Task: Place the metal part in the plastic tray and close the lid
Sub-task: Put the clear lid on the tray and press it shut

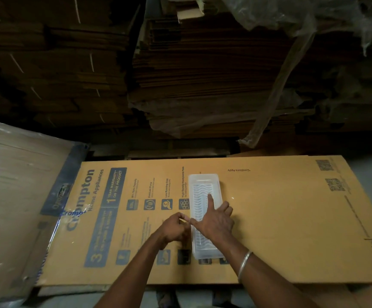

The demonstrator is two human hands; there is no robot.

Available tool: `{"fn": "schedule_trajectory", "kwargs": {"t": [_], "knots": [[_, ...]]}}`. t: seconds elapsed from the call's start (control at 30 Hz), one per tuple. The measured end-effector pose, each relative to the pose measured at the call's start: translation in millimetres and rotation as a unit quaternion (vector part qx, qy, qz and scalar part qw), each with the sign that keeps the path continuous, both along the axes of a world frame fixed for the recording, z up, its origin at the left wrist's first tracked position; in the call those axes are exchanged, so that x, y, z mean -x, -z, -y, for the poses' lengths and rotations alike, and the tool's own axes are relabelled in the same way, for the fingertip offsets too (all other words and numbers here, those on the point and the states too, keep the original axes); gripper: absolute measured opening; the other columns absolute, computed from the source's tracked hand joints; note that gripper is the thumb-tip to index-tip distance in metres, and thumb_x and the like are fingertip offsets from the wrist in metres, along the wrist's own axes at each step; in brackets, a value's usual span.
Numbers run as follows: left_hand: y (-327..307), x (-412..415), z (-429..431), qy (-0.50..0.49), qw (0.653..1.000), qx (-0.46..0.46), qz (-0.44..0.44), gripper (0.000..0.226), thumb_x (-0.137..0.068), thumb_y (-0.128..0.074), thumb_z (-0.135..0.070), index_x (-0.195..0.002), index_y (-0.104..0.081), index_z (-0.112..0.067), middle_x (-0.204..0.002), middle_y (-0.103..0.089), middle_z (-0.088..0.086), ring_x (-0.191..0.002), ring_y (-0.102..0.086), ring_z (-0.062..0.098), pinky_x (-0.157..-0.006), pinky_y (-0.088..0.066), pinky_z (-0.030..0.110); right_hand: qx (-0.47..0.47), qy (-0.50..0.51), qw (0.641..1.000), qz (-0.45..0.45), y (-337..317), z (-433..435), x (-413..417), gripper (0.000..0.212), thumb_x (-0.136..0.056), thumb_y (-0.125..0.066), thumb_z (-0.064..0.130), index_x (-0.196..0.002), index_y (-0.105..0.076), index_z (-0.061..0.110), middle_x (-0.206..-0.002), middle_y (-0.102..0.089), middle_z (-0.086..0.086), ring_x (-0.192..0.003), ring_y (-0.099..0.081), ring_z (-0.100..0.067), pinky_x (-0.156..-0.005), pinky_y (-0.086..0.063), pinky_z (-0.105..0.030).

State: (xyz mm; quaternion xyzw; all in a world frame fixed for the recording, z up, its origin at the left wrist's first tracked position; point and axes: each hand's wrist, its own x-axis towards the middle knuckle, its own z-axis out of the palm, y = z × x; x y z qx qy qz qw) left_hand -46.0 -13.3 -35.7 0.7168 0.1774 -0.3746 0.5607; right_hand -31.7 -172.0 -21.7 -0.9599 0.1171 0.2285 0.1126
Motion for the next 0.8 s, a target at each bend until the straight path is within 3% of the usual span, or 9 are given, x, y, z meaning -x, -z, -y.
{"fn": "schedule_trajectory", "kwargs": {"t": [0.13, 0.3, 0.37, 0.47, 0.57, 0.63, 0.7, 0.8], "knots": [[-2, 6, 3, 0.091, 0.995, -0.004, -0.042, 0.067, -0.073, -0.088, -0.006, -0.126, -0.049, -0.008, -0.094, -0.068, 0.008, -0.076, -0.073, 0.022, -0.072, -0.062, 0.034, 0.009, -0.007, 1.0, 0.0, 6, -4, -4, 0.122, -0.064, -0.055, 0.089, -0.157, 0.001, 0.034, -0.133, -0.028, -0.017, -0.115, -0.033, -0.033, -0.083, -0.05, -0.04], [6, 7, 5, 0.156, 0.985, -0.074, -0.009, 0.077, -0.064, -0.094, -0.007, -0.125, -0.047, -0.01, -0.092, -0.069, 0.005, -0.082, -0.071, 0.024, -0.084, -0.062, 0.052, 0.017, -0.025, 0.999, -0.008, 12, -4, -6, 0.117, -0.07, -0.055, 0.085, -0.157, 0.004, 0.032, -0.136, -0.027, -0.018, -0.119, -0.034, -0.033, -0.084, -0.047, -0.039], [6, 6, 5, 0.176, 0.979, -0.102, 0.004, 0.079, -0.061, -0.096, -0.012, -0.124, -0.048, -0.014, -0.095, -0.069, 0.002, -0.09, -0.07, 0.023, -0.087, -0.06, 0.053, 0.008, -0.042, 0.999, -0.013, 11, 3, -12, 0.1, -0.083, -0.051, 0.075, -0.157, -0.001, 0.03, -0.14, -0.029, -0.02, -0.121, -0.038, -0.034, -0.086, -0.046, -0.04], [3, 1, 9, 0.209, 0.969, -0.133, 0.024, 0.089, -0.06, -0.097, -0.018, -0.131, -0.044, -0.016, -0.105, -0.068, 0.001, -0.103, -0.069, 0.026, -0.092, -0.059, 0.05, 0.0, -0.079, 0.997, -0.004, 5, 21, -34, 0.063, -0.101, -0.046, 0.036, -0.155, -0.014, 0.029, -0.137, -0.044, -0.02, -0.114, -0.055, -0.035, -0.088, -0.05, -0.045], [-1, -8, 15, 0.241, 0.943, -0.208, 0.097, 0.117, -0.062, -0.096, -0.027, -0.154, -0.026, -0.016, -0.143, -0.055, 0.01, -0.122, -0.06, 0.03, -0.101, -0.053, 0.045, -0.005, -0.118, 0.993, 0.001, -2, 40, -60, 0.072, -0.093, -0.062, 0.017, -0.153, -0.022, 0.025, -0.144, -0.043, -0.016, -0.119, -0.055, -0.034, -0.092, -0.051, -0.045], [-1, -14, 19, 0.26, 0.914, -0.265, 0.163, 0.136, -0.059, -0.096, -0.036, -0.161, -0.008, -0.013, -0.166, -0.019, 0.008, -0.141, -0.045, 0.032, -0.111, -0.046, 0.047, -0.011, -0.151, 0.988, 0.017, -4, 47, -73, 0.093, -0.083, -0.08, 0.023, -0.156, -0.021, 0.021, -0.16, -0.026, -0.011, -0.138, -0.04, -0.032, -0.105, -0.046, -0.046], [-4, -25, 21, 0.301, 0.872, -0.319, 0.215, 0.148, -0.057, -0.095, -0.043, -0.161, 0.005, -0.012, -0.171, 0.008, 0.004, -0.154, -0.023, 0.028, -0.116, -0.04, 0.049, -0.002, -0.19, 0.982, 0.011, -6, 52, -84, 0.114, -0.075, -0.087, 0.029, -0.159, -0.011, 0.017, -0.168, -0.006, -0.009, -0.152, -0.016, -0.03, -0.119, -0.031, -0.045], [-15, -52, 26, 0.351, 0.822, -0.371, 0.252, 0.149, -0.058, -0.095, -0.041, -0.161, 0.009, -0.011, -0.171, 0.014, 0.006, -0.158, -0.001, 0.028, -0.121, -0.033, 0.052, 0.007, -0.233, 0.972, -0.015, -6, 53, -97, 0.126, -0.07, -0.09, 0.031, -0.159, -0.002, 0.014, -0.169, 0.005, -0.005, -0.155, -0.002, -0.023, -0.124, -0.019, -0.041]]}}
